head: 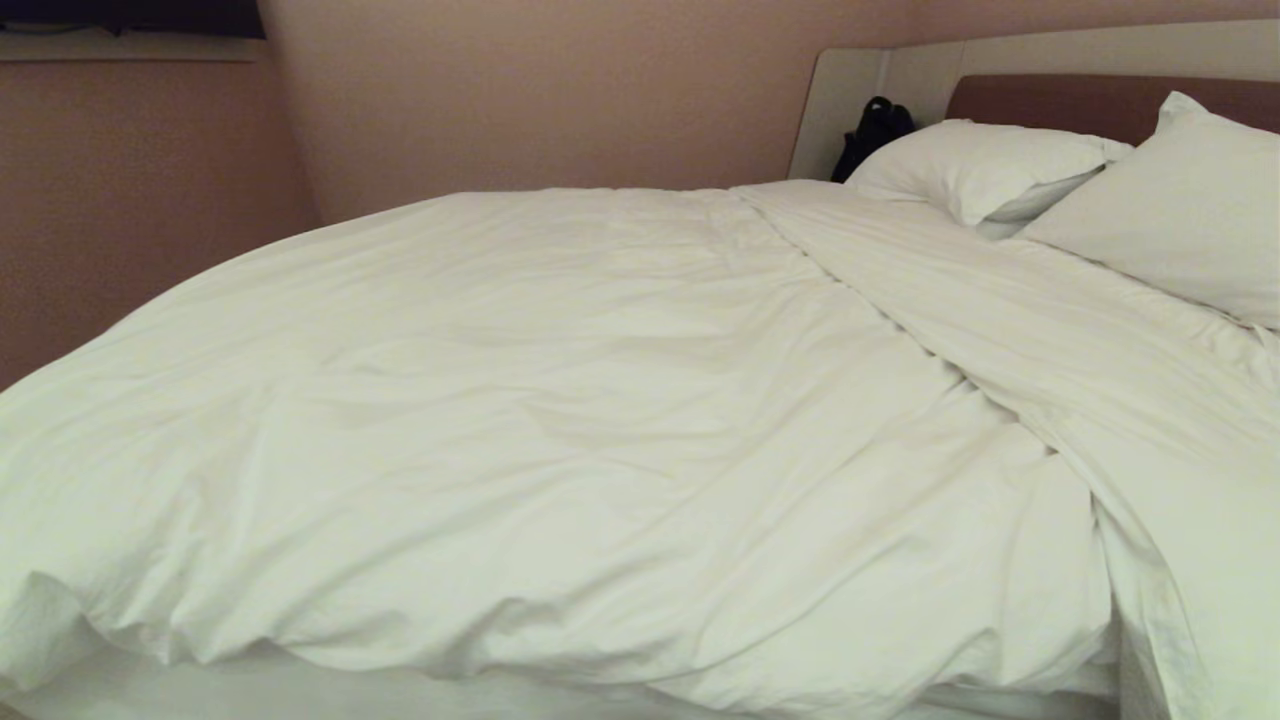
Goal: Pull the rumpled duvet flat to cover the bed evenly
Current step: Flatten the corners of the folded blanket
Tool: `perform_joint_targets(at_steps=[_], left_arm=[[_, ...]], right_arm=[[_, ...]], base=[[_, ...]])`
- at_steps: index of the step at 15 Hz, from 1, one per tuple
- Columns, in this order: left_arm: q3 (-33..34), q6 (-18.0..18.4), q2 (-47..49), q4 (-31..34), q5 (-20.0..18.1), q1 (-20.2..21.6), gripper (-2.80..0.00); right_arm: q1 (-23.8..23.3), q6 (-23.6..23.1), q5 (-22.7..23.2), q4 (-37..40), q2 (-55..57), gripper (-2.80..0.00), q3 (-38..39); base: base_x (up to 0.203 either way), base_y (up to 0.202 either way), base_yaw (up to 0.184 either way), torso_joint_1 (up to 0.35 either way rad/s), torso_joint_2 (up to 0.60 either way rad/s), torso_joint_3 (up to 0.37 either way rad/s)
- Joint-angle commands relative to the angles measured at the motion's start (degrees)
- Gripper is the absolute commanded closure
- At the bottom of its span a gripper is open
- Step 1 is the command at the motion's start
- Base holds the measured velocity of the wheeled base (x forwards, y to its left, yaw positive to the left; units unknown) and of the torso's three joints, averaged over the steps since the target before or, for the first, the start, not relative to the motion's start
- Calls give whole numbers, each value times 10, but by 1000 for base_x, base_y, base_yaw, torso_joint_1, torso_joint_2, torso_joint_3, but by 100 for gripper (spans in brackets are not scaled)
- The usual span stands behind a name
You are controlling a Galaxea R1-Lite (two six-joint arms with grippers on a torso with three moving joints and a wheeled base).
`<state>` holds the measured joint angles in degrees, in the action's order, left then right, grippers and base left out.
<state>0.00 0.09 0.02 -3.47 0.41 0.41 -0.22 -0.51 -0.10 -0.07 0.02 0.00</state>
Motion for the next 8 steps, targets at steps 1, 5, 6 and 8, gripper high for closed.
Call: perform_joint_targets(at_steps=[1,5,6,8], left_arm=[[0,0,0,0,0,0,0],[0,0,0,0,0,0,0],[0,0,0,0,0,0,0],[0,-1,0,-1,0,0,0]], right_arm=[[0,0,0,0,0,0,0],[0,0,0,0,0,0,0],[0,0,0,0,0,0,0],[0,0,0,0,0,0,0]], base=[[0,197,-2,5,-3,2],[0,196,0,2,3,2],[0,196,-2,2,2,4],[0,195,2,3,2,2]])
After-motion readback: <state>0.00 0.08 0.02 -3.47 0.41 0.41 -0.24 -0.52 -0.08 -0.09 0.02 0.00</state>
